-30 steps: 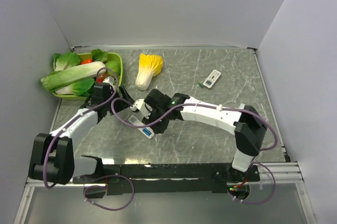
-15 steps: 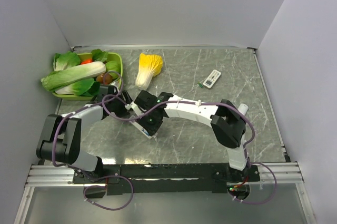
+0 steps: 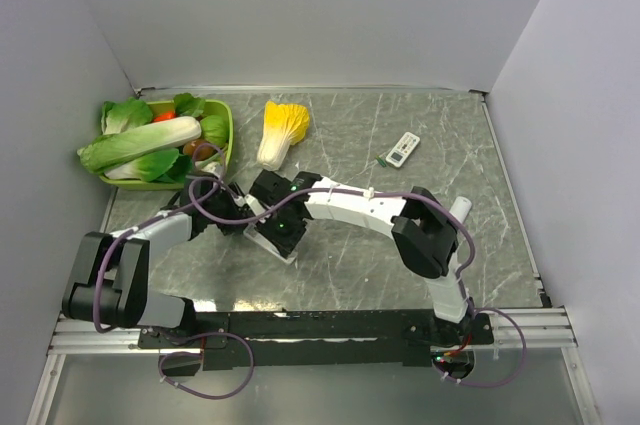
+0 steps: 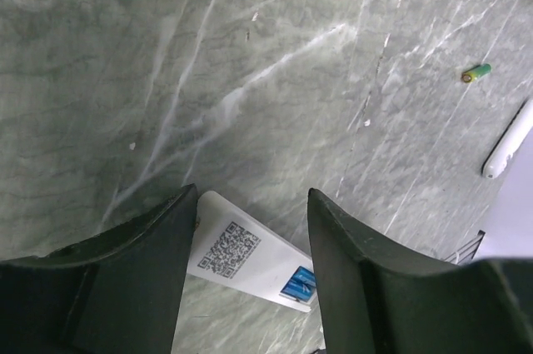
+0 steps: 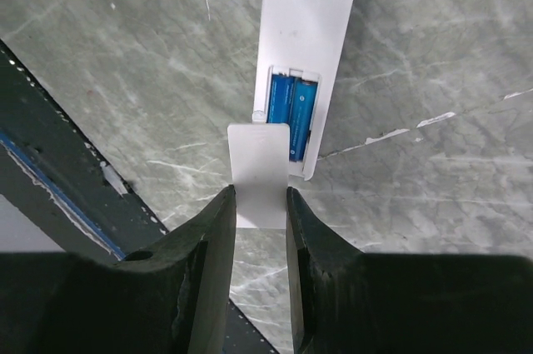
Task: Load the batteries into the remote control
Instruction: Load the battery cover into the remote control.
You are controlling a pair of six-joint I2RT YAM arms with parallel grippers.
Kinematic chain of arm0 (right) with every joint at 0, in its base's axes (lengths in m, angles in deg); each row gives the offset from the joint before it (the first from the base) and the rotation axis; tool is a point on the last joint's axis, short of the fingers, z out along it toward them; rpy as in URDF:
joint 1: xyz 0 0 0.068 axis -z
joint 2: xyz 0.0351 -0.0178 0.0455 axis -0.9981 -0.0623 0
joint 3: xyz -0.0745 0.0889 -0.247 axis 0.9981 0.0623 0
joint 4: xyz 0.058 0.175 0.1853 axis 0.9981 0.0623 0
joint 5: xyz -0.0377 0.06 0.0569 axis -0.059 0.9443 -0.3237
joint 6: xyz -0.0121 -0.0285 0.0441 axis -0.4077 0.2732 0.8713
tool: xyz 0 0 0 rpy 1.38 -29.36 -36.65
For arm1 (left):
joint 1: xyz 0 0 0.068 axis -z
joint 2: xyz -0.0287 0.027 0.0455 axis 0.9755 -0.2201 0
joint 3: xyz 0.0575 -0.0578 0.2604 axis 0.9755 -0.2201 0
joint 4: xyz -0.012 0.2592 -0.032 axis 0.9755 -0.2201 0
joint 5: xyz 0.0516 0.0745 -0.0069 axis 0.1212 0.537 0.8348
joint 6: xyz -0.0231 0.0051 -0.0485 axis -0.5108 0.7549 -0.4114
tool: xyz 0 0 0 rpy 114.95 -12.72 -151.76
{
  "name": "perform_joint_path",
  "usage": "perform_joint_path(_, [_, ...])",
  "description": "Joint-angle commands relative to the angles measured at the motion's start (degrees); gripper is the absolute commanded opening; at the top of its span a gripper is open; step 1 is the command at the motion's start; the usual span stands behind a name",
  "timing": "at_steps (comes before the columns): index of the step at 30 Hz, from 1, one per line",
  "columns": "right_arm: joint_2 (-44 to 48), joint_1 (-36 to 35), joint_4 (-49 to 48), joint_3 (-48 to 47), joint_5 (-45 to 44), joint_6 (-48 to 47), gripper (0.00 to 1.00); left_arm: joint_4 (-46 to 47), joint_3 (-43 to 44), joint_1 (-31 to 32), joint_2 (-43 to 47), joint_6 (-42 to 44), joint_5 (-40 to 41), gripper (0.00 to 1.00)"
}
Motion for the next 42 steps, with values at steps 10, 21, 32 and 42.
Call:
perform_joint_path(10, [-5.5,-0.4,5.0,-6.8,-1.2,-0.7,0.21,1.1,-0.7,0.3,2.0,-0.5,-1.6,0.64])
perform_joint_path(21, [-7.2,-0.3,5.7,-7.3,-4.1,-1.4,0.22,1.1,-1.3,0.2,2.6,-0.6,-1.1,0.67])
perform_joint_path(32, [-8.4,-0.3,5.6,-7.4,-4.7,-2.3,0.24,1.1,-0.9,0.2,2.5,-0.4,-0.6,0.69])
perform_joint_path(42, [-8.7,-0.4,5.9,-5.4,-3.4,-1.4,0.26,1.1,-0.6,0.2,2.9,-0.5,0.1,0.72])
